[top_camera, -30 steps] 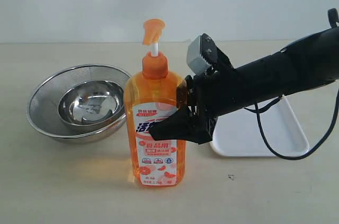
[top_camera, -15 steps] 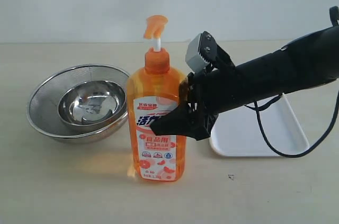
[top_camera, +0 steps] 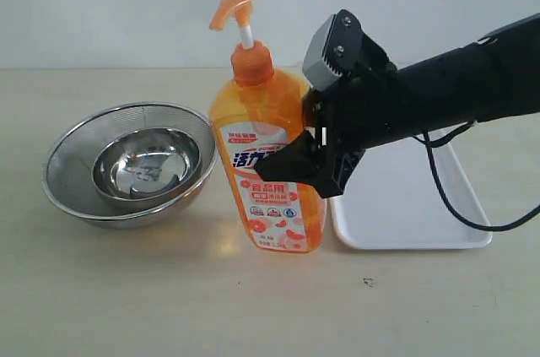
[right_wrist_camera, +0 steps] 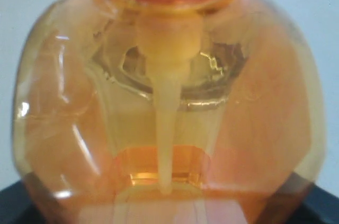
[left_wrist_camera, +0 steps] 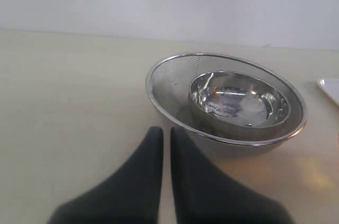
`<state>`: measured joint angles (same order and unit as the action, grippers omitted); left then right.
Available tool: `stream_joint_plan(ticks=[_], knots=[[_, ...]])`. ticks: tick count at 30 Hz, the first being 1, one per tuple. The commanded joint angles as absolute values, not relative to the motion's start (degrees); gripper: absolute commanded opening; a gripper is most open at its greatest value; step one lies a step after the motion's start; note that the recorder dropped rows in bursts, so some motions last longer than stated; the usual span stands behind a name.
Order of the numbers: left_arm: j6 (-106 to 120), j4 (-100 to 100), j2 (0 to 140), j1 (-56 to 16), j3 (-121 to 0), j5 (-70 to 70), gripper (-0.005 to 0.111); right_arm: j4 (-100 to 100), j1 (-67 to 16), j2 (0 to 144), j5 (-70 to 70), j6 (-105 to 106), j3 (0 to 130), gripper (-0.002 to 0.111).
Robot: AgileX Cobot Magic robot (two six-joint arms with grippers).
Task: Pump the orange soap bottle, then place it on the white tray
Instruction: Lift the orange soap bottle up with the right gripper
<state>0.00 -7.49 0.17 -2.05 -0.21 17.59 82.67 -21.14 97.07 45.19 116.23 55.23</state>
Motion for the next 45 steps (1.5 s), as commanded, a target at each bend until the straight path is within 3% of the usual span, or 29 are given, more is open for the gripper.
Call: stream_joint_plan(ticks=[1, 24, 35, 45], knots=[[0.47, -7.40, 0.00, -1.87, 0.00, 17.17, 0.005, 84.83, -21.20, 95.26, 44.99, 114.56, 55.42, 0.000], [0.47, -7.40, 0.00, -1.87, 0.00, 17.17, 0.005, 90.19, -21.79, 90.49, 36.58, 110.80, 55.42, 0.000], [0.47, -7.40, 0.00, -1.87, 0.00, 17.17, 0.005, 93.97, -34.86, 90.39, 7.66, 110.30, 55.42, 0.000], [0.47, -7.40, 0.00, -1.87, 0.00, 17.17, 0.005, 95.38, -36.16, 90.39, -2.33, 101.10, 55.42, 0.000]])
